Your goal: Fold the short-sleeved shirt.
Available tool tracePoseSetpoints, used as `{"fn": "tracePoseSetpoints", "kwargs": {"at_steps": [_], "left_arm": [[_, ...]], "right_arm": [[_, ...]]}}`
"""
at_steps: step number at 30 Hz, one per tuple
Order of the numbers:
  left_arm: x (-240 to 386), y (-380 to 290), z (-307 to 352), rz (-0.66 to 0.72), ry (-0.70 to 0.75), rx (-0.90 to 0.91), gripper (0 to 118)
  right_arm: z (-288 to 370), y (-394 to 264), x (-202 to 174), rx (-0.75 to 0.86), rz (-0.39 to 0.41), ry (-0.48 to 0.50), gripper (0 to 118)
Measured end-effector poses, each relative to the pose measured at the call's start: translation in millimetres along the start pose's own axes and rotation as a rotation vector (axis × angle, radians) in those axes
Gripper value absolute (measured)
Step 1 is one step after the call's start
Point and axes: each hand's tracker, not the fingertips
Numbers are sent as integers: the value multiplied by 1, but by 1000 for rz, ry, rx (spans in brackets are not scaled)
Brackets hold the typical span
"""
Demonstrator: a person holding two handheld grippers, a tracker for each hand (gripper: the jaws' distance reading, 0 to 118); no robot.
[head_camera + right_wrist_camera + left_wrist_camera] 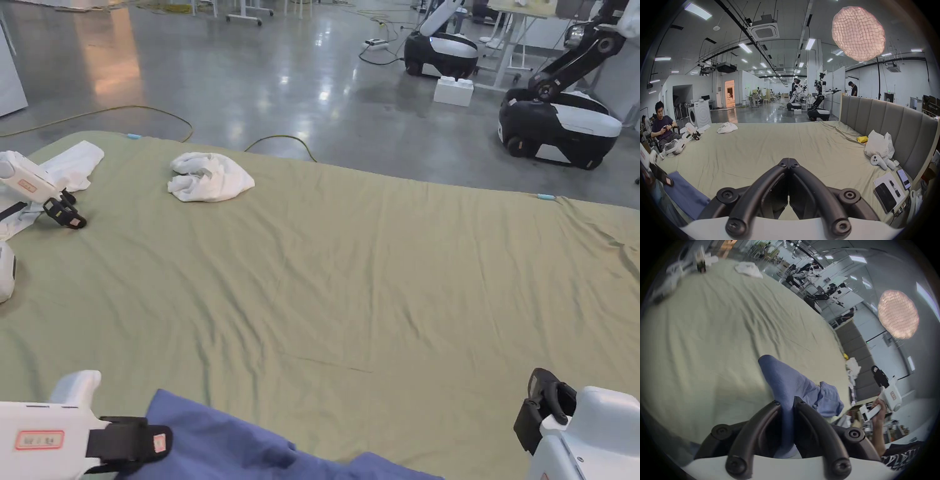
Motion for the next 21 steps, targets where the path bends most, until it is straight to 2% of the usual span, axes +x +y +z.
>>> {"fn": "tracePoseSetpoints", "kwargs": {"at_steps": [3, 5, 14, 21], "left_arm": [[16, 7, 20, -34, 112, 24, 12], [34, 5, 26, -55, 120, 25, 12], [120, -8, -11, -110, -14, -45, 12], [164, -18, -72, -170, -81, -152, 12]], "right_arm": [[-5, -4, -2, -15, -2, 10, 0], [-7, -6, -4, -21, -8, 19, 0], [-9, -11, -3, -42, -25, 26, 0], [-8, -16, 12, -63, -37, -5, 0]]}}
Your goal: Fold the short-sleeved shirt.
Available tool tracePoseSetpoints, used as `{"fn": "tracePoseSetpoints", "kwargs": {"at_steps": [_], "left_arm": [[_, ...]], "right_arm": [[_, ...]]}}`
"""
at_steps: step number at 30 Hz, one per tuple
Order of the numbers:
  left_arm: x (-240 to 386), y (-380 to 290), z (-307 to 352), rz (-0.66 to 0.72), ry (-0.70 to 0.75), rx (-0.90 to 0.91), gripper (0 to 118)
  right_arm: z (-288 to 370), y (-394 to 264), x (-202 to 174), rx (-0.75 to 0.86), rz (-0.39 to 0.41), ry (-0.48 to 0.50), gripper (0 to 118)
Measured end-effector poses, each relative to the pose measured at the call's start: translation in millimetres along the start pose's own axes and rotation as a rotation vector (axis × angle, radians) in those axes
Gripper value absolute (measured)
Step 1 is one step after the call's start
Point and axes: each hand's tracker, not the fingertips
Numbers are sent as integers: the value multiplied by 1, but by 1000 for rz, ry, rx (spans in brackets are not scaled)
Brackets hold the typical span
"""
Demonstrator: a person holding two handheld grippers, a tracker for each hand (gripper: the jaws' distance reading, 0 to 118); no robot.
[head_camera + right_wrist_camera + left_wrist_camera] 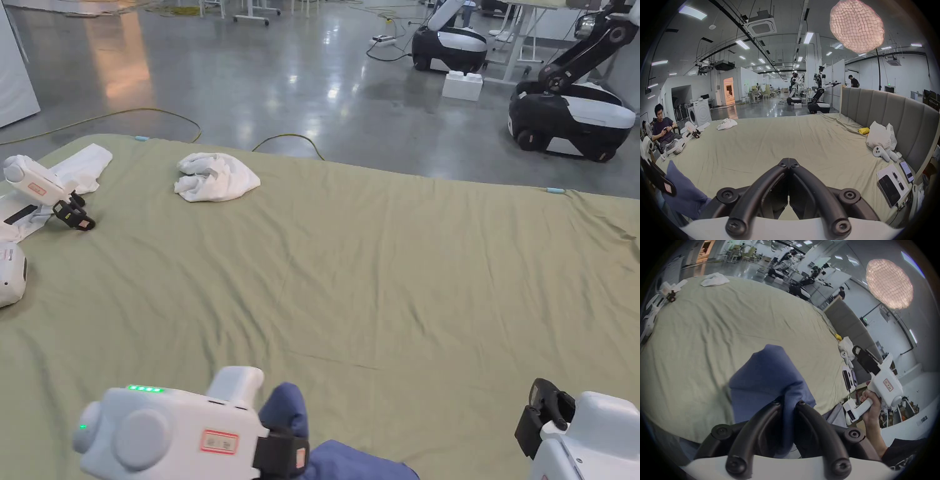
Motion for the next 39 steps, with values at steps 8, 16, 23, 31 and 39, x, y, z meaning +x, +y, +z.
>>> {"fn": "tracePoseSetpoints", "kwargs": {"at_steps": [8, 16, 23, 31, 39], "left_arm": [[19, 1, -81, -11, 3, -120, 12], [35, 0, -99, 16, 5, -149, 12], [38, -4, -102, -15, -8, -168, 21], [28, -2, -76, -19, -99, -57, 68], [7, -11, -132, 65, -45, -114, 20]], "right_arm": [[7, -5, 16, -28, -10, -41, 0], [6, -9, 21, -50, -27, -59, 0], [5, -11, 17, -60, -20, -49, 0], [5, -10, 18, -62, -13, -49, 0], [5, -10, 18, -61, -5, -50, 0]]}}
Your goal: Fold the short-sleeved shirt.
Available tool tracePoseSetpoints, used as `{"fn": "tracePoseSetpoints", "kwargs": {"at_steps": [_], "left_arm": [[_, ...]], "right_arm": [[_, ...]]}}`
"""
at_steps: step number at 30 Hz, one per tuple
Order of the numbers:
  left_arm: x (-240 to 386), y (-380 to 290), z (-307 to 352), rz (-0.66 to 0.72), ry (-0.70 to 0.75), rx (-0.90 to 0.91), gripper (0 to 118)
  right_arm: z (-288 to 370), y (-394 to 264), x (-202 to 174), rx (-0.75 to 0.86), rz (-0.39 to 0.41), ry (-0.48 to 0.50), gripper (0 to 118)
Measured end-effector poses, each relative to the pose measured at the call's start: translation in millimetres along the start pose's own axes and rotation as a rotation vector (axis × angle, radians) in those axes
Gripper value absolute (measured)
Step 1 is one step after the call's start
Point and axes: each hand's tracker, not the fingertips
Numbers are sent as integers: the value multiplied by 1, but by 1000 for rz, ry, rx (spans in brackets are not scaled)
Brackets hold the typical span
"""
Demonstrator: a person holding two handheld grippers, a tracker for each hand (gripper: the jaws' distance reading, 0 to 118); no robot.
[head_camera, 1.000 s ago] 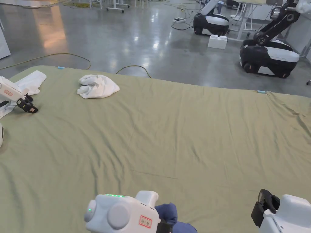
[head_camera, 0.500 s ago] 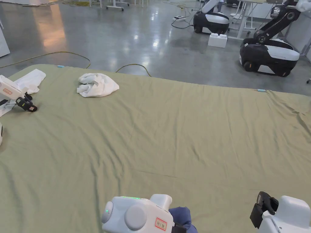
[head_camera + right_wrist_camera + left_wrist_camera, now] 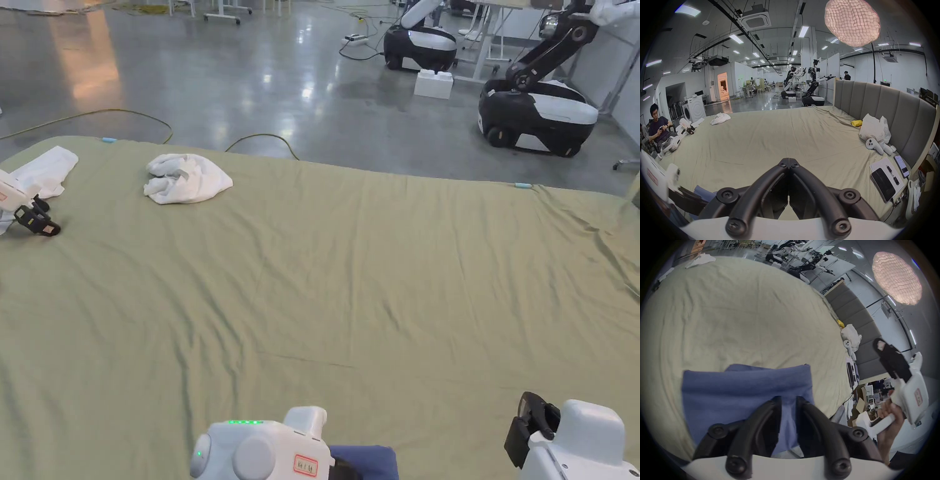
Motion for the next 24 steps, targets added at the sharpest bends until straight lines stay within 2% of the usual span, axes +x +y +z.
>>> {"fn": "tracePoseSetpoints", "kwargs": {"at_steps": [3, 5, 11, 14, 17, 21, 24], "left_arm": [[-3, -15, -26, 34, -77, -80, 17], [-1, -26, -38, 4, -29, -100, 13], [-4, -29, -25, 14, -56, -29, 13], [-1, -26, 4, -90, -31, 85, 13], [1, -19, 47, -129, -30, 251, 13], [3, -13, 92, -252, 206, 516, 13], [1, -11, 120, -264, 310, 713, 13]], "right_arm": [[0, -1, 0, -2, 4, 2, 0], [1, -1, -1, 1, 7, 2, 0], [1, -2, -2, 4, 2, 9, 0], [3, -2, -7, 25, 7, 16, 0], [5, 2, -14, 62, 23, 17, 0], [3, 12, -26, 112, 42, 28, 0], [2, 20, -37, 155, 66, 41, 0]]}}
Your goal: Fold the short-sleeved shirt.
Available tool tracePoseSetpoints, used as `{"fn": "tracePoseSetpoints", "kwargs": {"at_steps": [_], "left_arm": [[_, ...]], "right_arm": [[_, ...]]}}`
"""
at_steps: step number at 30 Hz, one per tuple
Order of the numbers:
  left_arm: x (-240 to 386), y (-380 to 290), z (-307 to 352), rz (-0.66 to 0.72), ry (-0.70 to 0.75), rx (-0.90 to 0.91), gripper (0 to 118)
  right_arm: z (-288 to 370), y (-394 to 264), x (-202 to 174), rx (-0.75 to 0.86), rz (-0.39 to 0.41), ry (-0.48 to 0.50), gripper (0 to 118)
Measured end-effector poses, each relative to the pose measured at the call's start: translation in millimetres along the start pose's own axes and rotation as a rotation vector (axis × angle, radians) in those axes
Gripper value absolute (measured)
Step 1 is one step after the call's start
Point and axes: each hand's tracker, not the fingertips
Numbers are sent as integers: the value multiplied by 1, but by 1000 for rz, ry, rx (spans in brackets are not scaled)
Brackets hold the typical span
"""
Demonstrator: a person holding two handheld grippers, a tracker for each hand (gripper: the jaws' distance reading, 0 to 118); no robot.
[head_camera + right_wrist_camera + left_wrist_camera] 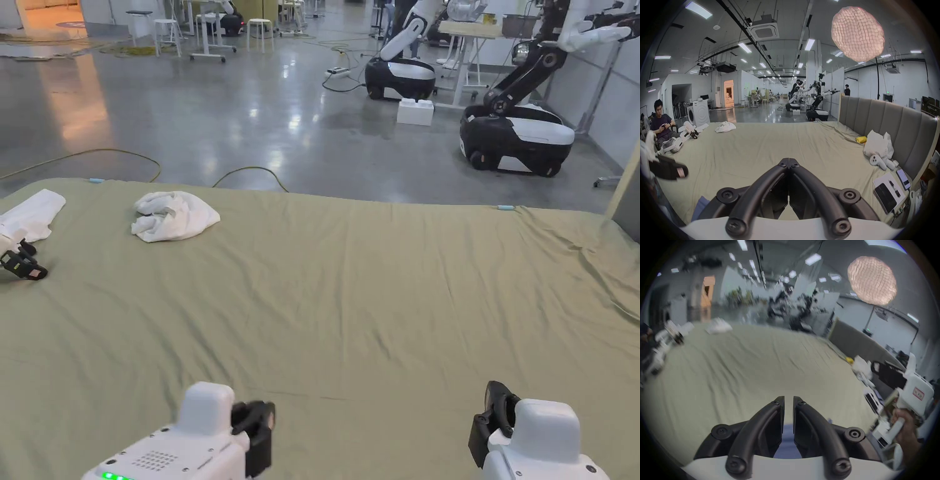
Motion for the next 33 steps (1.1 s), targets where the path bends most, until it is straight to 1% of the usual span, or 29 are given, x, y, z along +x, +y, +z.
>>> {"fn": "tracePoseSetpoints", "kwargs": {"at_steps": [2, 3, 6, 9, 11, 14, 16, 19, 23, 24, 27, 31, 33], "left_arm": [[-6, 8, 11, -19, 68, 116, 13], [-5, 11, 18, -50, 116, 167, 13], [-7, 14, 33, -96, 207, 327, 13], [-11, 15, 38, -106, 289, 396, 13], [-16, 16, 39, -97, 330, 400, 13], [-27, 15, 39, -86, 333, 394, 13], [-34, 13, 39, -85, 346, 369, 13], [-44, 7, 40, -68, 355, 344, 13], [-54, -6, 42, -15, 358, 289, 13], [-57, -9, 43, 2, 339, 274, 13], [-62, -21, 46, 2, 344, 243, 13], [-71, -39, 52, 16, 317, 180, 13], [-76, -48, 53, 43, 294, 130, 13]], "right_arm": [[0, 7, -6, 17, 11, 12, 0], [2, 10, -8, 31, 14, 18, 0], [5, 17, -16, 80, 36, 7, 0], [5, 24, -19, 110, 39, 1, 0], [6, 29, -19, 129, 32, -6, 0], [9, 33, -18, 131, 32, -6, 0], [12, 27, -18, 105, 37, 8, 0], [19, 5, -27, 4, 42, 55, 0], [29, -46, -57, -156, 74, 156, 0], [30, -61, -65, -202, 80, 175, 0], [31, -96, -79, -297, 69, 224, 0], [23, -132, -87, -368, 93, 206, 0], [14, -146, -88, -385, 103, 161, 0]]}}
